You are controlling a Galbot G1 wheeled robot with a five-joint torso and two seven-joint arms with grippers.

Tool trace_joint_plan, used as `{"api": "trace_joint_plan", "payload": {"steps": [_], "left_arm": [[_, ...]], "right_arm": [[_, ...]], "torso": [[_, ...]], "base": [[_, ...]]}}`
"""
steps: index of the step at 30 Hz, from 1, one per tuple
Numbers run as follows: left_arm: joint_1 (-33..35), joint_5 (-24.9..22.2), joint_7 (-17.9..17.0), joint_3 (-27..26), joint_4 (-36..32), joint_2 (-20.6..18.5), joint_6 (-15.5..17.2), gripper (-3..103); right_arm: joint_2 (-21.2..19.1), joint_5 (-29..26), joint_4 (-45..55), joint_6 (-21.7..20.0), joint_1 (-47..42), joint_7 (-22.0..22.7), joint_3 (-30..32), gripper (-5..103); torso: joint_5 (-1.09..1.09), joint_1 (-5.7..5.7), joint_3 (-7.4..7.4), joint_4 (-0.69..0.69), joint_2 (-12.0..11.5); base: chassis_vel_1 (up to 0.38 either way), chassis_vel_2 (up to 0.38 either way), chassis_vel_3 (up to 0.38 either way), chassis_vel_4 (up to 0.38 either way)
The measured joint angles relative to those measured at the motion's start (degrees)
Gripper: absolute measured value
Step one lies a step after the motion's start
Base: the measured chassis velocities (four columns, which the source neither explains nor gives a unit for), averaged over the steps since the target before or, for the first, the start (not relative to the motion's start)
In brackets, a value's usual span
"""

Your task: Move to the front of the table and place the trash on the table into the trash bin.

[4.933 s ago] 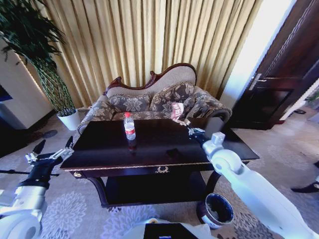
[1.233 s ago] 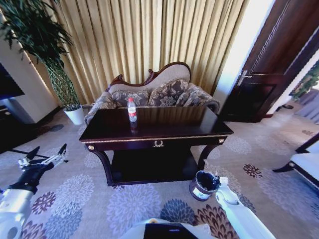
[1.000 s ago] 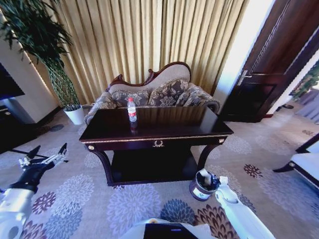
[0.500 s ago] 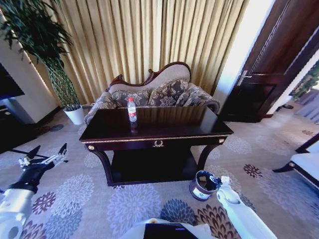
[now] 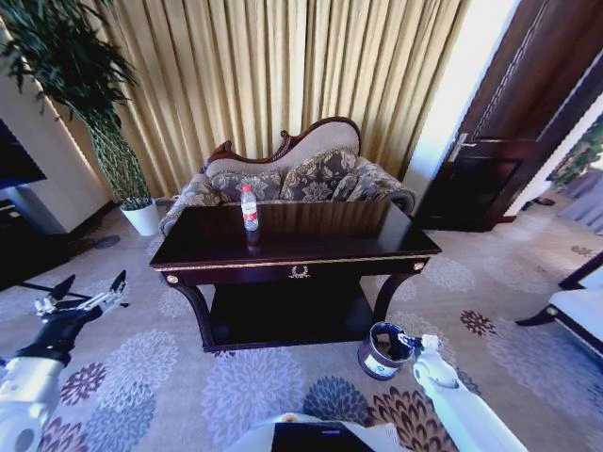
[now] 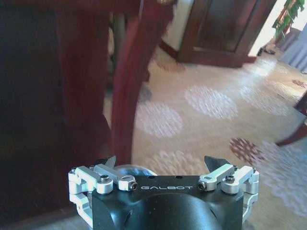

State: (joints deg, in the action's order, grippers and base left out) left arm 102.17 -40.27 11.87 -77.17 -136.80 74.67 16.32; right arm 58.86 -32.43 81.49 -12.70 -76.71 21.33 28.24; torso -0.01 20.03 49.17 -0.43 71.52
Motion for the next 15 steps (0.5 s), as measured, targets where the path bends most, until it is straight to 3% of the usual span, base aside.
{"api": "trace_joint_plan", "payload": {"steps": [5, 9, 15], "left_arm": [[0.1, -0.6, 0.2, -0.5, 0.2, 0.0, -0.1, 100], [0.2, -0.8, 0.9, -0.6, 0.8, 0.8, -1.1, 100], [-0.1, -0.8, 1.2, 0.0, 1.5, 1.0, -2.1, 100]], "right_arm": [[0.5, -0.7, 9.0, 0.7, -4.9, -0.8, 3.0, 100], [1.8, -0.7, 21.8, 5.5, -10.9, -3.6, 4.8, 100], [2.1, -0.8, 34.8, 6.2, -14.7, -6.9, 5.5, 100]], "torso": [[-0.01, 0.00, 0.00, 0.00, 0.0], [0.00, -0.01, -0.01, 0.00, 0.0], [-0.01, 0.00, 0.00, 0.00, 0.0]], "base": [[0.000, 0.000, 0.000, 0.000], [0.000, 0.000, 0.000, 0.000], [0.000, 0.000, 0.000, 0.000]]}}
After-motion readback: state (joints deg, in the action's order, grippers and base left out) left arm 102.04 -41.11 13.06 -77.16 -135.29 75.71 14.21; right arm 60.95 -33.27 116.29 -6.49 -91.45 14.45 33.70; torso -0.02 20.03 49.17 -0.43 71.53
